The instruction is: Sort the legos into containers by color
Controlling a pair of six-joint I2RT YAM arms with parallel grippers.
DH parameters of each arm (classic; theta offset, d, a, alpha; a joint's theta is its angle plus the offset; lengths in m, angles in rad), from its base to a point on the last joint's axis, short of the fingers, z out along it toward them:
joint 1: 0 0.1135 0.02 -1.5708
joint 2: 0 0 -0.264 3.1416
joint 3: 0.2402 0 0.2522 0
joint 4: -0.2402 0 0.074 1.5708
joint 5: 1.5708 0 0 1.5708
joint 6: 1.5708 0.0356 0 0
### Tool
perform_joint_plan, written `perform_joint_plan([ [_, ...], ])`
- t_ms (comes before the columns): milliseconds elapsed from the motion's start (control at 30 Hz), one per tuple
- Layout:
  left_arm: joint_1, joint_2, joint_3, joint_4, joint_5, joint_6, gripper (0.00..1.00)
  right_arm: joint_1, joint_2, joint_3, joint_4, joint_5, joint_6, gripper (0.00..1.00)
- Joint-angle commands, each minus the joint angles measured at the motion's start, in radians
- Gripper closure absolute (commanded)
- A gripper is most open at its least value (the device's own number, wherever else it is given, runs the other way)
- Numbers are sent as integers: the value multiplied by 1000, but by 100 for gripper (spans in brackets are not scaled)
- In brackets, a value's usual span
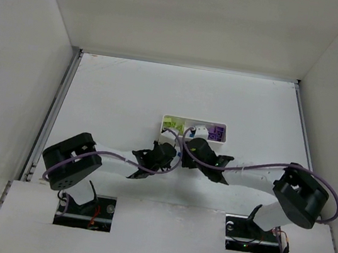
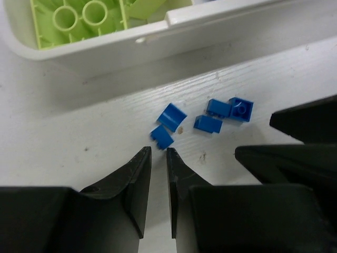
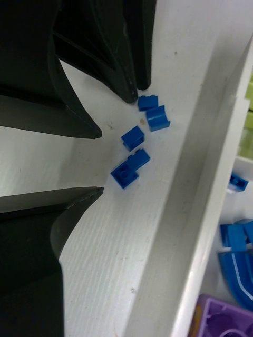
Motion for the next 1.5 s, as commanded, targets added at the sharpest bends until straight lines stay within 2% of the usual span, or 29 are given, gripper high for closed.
perform_joint_plan([
  [0, 15, -67, -35, -31, -20, -3, 85, 6, 25, 67, 43, -7, -37, 52],
  [467, 76, -274, -135, -33, 9, -60, 85, 0, 156, 197, -23, -38, -82, 61],
  [733, 59, -287, -136, -27, 31, -72, 84, 0, 192, 210, -34, -30, -74, 64],
  [967, 53, -281, -126, -14, 34, -80, 83, -3, 208, 228, -55, -27, -71, 80],
  [1200, 42, -227, -84, 1, 45, -76, 77, -3, 13, 167, -49, -9, -48, 83],
  [1300, 41, -195, -60, 2, 48, -69, 76, -45, -76, 159, -52, -18, -62, 83],
  [1467, 38, -111, -14, 13, 48, -66, 75, -153, -75, 202, -34, -39, -92, 82],
])
